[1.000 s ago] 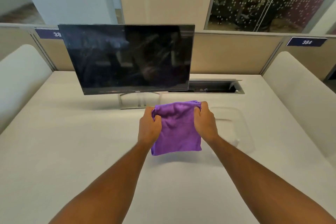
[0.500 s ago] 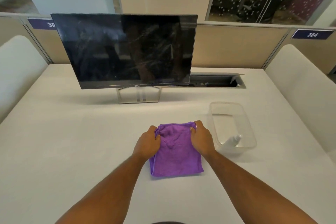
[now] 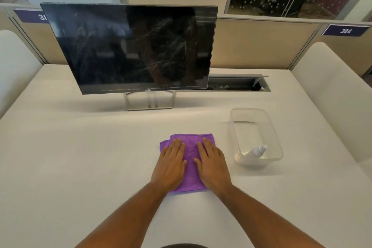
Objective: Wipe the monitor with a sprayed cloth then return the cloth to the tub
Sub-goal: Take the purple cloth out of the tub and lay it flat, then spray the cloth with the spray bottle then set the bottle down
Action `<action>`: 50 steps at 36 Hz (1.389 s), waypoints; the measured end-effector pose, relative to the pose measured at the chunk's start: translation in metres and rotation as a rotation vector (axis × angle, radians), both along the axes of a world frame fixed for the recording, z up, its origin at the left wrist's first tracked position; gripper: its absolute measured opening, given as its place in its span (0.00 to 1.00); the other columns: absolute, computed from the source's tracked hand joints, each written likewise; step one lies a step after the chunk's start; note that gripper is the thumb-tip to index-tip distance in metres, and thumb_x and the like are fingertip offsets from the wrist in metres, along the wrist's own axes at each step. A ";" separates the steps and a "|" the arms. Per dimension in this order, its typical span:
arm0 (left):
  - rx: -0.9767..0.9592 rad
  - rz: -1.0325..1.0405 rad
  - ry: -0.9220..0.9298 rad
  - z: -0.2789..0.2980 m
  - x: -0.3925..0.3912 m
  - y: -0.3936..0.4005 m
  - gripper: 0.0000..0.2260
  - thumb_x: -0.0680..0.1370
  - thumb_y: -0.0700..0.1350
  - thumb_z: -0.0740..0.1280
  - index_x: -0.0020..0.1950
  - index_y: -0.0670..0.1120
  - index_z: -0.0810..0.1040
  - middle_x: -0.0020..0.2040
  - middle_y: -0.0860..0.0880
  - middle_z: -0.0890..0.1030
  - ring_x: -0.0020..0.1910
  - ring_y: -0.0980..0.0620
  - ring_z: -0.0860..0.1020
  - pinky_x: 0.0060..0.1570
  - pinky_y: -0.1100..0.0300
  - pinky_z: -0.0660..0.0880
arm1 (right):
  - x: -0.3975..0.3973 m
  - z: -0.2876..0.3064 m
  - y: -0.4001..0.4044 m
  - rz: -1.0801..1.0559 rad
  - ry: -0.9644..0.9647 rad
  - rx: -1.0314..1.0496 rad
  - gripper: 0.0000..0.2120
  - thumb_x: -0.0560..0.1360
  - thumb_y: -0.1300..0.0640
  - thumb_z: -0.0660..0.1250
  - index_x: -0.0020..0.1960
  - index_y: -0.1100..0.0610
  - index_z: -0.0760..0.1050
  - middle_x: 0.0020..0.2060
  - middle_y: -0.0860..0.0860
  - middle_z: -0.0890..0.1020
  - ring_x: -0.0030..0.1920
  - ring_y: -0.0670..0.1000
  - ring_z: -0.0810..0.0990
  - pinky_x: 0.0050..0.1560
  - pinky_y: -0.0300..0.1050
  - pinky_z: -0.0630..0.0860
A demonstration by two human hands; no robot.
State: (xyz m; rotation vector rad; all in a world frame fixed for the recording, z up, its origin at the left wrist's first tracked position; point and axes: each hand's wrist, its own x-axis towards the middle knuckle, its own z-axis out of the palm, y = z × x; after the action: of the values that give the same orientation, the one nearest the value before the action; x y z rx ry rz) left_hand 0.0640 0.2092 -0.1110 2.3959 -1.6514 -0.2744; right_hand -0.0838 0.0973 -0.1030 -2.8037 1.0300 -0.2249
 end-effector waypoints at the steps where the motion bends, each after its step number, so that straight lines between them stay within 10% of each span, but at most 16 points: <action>1: 0.037 -0.010 -0.002 -0.004 -0.002 0.001 0.29 0.86 0.55 0.47 0.84 0.46 0.43 0.84 0.47 0.43 0.83 0.49 0.42 0.77 0.54 0.35 | -0.002 -0.003 0.002 0.006 0.024 0.017 0.28 0.84 0.46 0.59 0.80 0.58 0.64 0.80 0.57 0.65 0.79 0.57 0.65 0.77 0.55 0.64; 16: 0.176 -0.006 0.027 -0.013 -0.004 0.010 0.33 0.84 0.62 0.42 0.81 0.47 0.32 0.81 0.49 0.33 0.81 0.50 0.34 0.79 0.48 0.37 | -0.024 -0.012 -0.002 0.007 0.211 0.177 0.36 0.83 0.33 0.42 0.84 0.51 0.38 0.84 0.49 0.42 0.83 0.49 0.40 0.81 0.52 0.38; 22: 0.191 0.032 0.032 -0.006 -0.009 0.003 0.33 0.85 0.62 0.43 0.82 0.46 0.35 0.83 0.48 0.36 0.81 0.50 0.35 0.79 0.46 0.37 | -0.029 0.003 0.002 -0.052 0.007 0.188 0.31 0.86 0.41 0.52 0.83 0.55 0.54 0.82 0.52 0.59 0.82 0.51 0.54 0.81 0.49 0.43; 27: 0.119 0.012 0.028 0.004 -0.024 -0.016 0.31 0.86 0.59 0.44 0.83 0.45 0.38 0.83 0.47 0.39 0.82 0.49 0.38 0.78 0.44 0.34 | -0.046 0.024 0.004 -0.102 -0.287 -0.054 0.16 0.78 0.58 0.67 0.65 0.61 0.77 0.57 0.56 0.82 0.58 0.59 0.79 0.62 0.57 0.77; 40: 0.018 -0.343 0.033 0.030 -0.088 -0.076 0.33 0.86 0.51 0.55 0.83 0.48 0.36 0.81 0.50 0.31 0.78 0.52 0.30 0.77 0.47 0.38 | -0.094 0.058 -0.022 -0.755 -0.650 -0.085 0.18 0.80 0.54 0.70 0.65 0.60 0.70 0.59 0.58 0.76 0.59 0.58 0.75 0.58 0.53 0.75; 50: -0.014 -0.529 -0.058 0.036 -0.103 -0.090 0.35 0.84 0.44 0.59 0.84 0.47 0.39 0.81 0.49 0.33 0.77 0.53 0.28 0.74 0.51 0.32 | -0.106 0.064 -0.053 -0.698 -0.409 0.154 0.21 0.79 0.49 0.71 0.67 0.59 0.74 0.60 0.54 0.83 0.62 0.58 0.80 0.77 0.60 0.63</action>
State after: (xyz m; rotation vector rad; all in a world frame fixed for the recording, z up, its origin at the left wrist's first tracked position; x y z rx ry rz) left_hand -0.0392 0.1196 -0.0752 1.9292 -2.2824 -0.2748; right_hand -0.1898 0.0441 -0.0392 -2.0313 1.7585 -0.7156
